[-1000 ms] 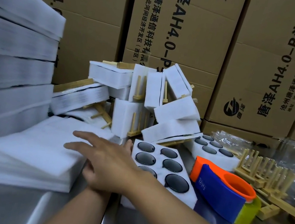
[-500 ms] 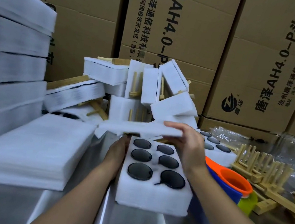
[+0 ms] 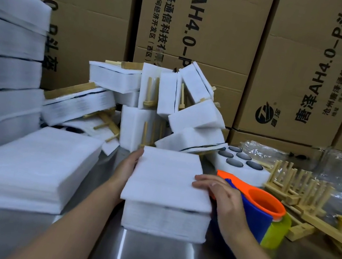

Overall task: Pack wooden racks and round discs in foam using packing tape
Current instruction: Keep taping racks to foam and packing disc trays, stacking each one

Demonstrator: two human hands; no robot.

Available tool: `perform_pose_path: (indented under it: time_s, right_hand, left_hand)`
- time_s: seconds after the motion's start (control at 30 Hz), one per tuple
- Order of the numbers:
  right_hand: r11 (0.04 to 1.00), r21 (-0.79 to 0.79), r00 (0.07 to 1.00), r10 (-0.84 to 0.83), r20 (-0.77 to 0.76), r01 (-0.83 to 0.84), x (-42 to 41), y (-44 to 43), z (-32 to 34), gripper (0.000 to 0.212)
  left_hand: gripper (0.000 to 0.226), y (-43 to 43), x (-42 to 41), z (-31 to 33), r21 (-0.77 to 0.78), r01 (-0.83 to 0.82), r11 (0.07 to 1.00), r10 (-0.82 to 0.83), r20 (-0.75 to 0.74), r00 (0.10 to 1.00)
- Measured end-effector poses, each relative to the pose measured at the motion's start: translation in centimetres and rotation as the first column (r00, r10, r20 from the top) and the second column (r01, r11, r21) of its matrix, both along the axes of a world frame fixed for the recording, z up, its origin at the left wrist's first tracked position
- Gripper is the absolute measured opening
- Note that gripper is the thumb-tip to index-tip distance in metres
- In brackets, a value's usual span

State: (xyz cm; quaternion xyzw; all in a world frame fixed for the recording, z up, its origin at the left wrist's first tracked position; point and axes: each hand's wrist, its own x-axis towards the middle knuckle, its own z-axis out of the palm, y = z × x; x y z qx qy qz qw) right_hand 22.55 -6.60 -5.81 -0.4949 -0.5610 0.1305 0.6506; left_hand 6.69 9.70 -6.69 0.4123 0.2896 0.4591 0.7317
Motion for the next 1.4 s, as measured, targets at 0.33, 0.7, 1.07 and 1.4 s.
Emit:
perform_pose_path:
  time_s: [0.33, 0.7, 1.07, 1.4]
  right_hand:
    - [0.993, -0.08, 0.996, -0.086, 0.034, 0.089, -0.1, 0.1, -0.5, 0.033]
    - [0.988, -0.125, 0.993, -0.084, 0.084, 0.094, -0.1, -0.1, -0.2, 0.042]
    - [0.964, -0.252, 0.995, 0.094, 0.01, -0.089, 0.5, 0.1, -0.3, 0.028]
    - [0.961, -0.261, 0.996, 0.091, -0.001, -0.088, 0.4, 0.4, -0.4, 0.03]
  left_hand:
    - [0.028, -0.7, -0.8, 0.0, 0.056, 0.065, 0.996, -0.065, -0.008, 0.998]
    - [0.044, -1.2, -0.9, 0.7, 0.105, 0.09, 0.99, -0.081, -0.089, 0.993]
    - [0.065, -1.9, -2.0, 4.9, 0.301, 0.01, 0.953, 0.186, -0.612, 0.769]
    - [0.045, -5.2, 6.3, 9.9, 0.405, 0.711, 0.574, 0.561, -0.828, 0.019]
